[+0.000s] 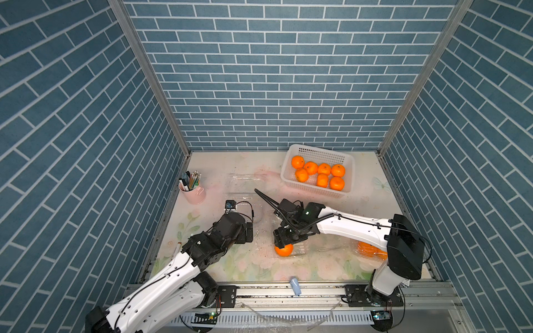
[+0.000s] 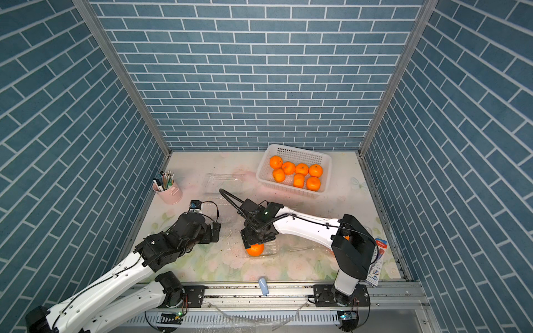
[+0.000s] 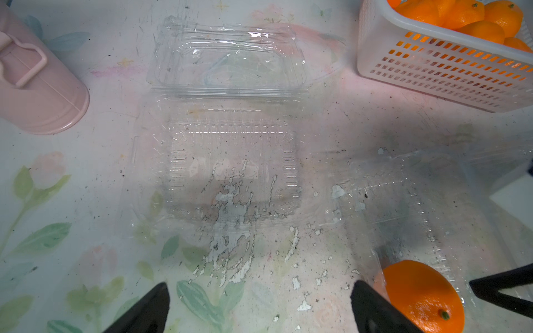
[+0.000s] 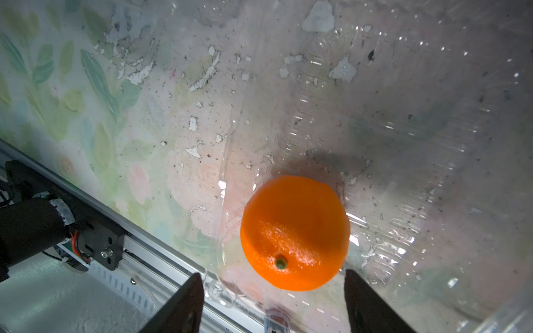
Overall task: Take oranges out of containers
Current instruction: Pick up the orange from the packing box.
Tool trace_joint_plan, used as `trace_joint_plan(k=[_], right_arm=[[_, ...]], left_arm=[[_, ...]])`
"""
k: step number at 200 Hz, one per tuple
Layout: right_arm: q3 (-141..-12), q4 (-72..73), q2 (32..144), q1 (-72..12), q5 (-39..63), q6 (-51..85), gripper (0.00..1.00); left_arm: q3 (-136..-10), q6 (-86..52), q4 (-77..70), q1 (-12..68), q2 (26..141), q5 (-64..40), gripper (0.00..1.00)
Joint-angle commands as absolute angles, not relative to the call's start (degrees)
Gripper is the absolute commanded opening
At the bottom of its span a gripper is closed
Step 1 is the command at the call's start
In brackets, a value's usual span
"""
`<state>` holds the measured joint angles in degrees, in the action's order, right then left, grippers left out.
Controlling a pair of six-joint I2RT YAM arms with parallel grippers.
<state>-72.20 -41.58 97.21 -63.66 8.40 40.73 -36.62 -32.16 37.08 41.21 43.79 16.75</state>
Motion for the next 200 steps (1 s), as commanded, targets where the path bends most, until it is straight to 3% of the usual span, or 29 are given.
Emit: trace_joint_plan(k=[1, 154, 200], right_arm=[[-71.89, -42.96, 98.84, -64.33, 6.52, 42.45, 0.75], [-73.12, -44.74, 106.51, -65.47, 1.42, 40.46, 0.71], [-74.4, -46.43, 105.28, -65.37, 0.11, 37.96, 0.64]], left_arm=[[-35.96, -32.35, 38.56, 40.87, 43.41, 17.58, 0.99], [-36.3, -32.16, 37.05, 40.87, 45.84, 16.79, 0.99], [-36.56, -32.01, 36.68, 40.87, 46.82, 16.61, 0.99]])
